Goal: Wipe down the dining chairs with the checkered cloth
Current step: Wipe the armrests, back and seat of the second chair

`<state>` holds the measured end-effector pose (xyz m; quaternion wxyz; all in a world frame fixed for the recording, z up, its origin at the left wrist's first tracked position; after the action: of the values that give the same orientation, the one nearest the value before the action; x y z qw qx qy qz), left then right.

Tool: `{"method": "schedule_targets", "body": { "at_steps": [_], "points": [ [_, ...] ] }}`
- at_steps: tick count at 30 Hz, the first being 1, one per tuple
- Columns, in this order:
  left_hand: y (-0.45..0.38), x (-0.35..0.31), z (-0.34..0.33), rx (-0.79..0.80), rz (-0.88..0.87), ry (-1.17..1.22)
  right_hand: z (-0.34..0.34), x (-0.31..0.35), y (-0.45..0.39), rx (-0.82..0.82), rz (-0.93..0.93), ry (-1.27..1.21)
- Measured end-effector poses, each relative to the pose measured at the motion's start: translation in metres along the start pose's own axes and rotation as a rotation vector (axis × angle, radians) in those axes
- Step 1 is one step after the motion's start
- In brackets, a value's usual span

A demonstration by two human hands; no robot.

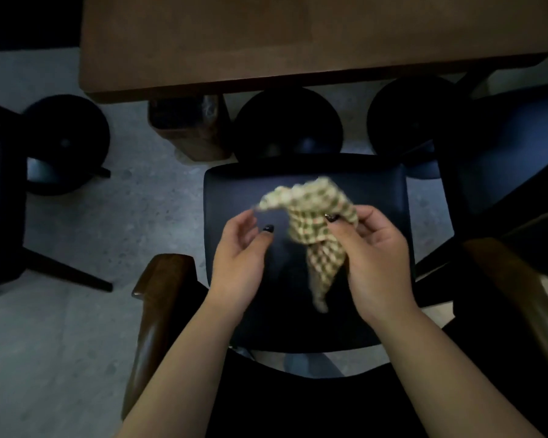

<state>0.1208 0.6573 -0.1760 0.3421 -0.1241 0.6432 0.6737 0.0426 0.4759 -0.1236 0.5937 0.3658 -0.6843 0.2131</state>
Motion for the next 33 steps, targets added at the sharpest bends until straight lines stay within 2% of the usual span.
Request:
{"method": "schedule_targets", "body": {
  "at_steps": [3,6,8,10,13,19,24,29,31,33],
  "points": [
    [0.009,-0.027,-0.004,0.201,-0.155,-0.038,-0.015,-0.003,0.002,0.021,-0.149,-0.249],
    [0.019,-0.041,-0.022,0.477,-0.153,-0.011,-0.026,-0.002,0.002,0.022,-0.259,-0.357],
    [0.026,-0.045,-0.03,0.583,-0.112,0.035,-0.025,0.001,0.001,-0.014,-0.261,-0.309],
    [0.027,-0.045,-0.03,0.562,-0.102,0.026,-0.017,0.004,-0.002,-0.062,-0.205,-0.21],
    [0.021,-0.046,-0.017,0.433,-0.136,0.01,-0.008,0.01,-0.005,-0.08,-0.108,-0.069],
    [0.029,-0.037,-0.011,0.466,-0.167,-0.06,-0.012,-0.006,0.005,0.07,-0.18,0.013],
    [0.019,-0.03,0.001,0.434,-0.133,0.053,-0.025,-0.008,0.013,0.339,-0.112,0.264],
    [0.019,-0.03,0.003,0.389,-0.218,-0.002,-0.021,-0.018,0.016,0.318,-0.164,0.171],
    [0.018,-0.028,0.002,0.385,-0.222,-0.009,-0.019,-0.013,0.013,0.303,-0.085,0.198],
    [0.017,-0.025,0.0,0.401,-0.192,0.035,-0.022,0.0,0.008,0.356,0.062,0.324]
  ]
}}
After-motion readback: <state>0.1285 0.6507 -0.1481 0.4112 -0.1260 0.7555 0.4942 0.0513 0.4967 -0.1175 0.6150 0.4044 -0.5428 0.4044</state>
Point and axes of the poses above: each hand's wrist, its own y-axis away from the middle knuckle, its own z-axis out of the back of the hand, x = y × z, the point moved 10 cm from there along -y, towards the middle knuckle, and after that the axes turned 14 degrees about z, right-handed, at the moved point
